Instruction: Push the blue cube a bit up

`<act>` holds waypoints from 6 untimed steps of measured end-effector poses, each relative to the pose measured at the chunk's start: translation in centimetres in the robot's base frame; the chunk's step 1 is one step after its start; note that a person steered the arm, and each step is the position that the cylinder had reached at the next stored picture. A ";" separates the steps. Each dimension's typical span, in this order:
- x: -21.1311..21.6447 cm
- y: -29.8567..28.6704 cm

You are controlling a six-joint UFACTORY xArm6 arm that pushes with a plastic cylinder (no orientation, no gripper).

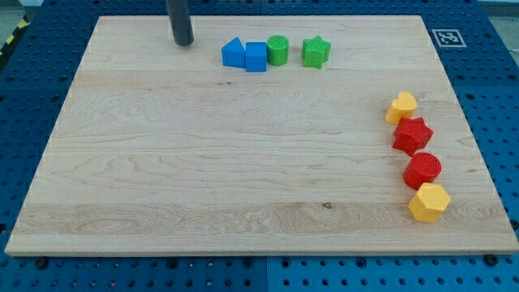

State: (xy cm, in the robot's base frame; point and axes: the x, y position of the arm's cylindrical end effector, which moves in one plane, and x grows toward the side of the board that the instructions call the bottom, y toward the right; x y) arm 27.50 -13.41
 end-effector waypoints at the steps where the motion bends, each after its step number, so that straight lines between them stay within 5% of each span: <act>1: 4.4 2.2; 4: 8.1 13.6; 6: 8.0 13.7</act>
State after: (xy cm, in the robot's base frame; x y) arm 35.51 0.26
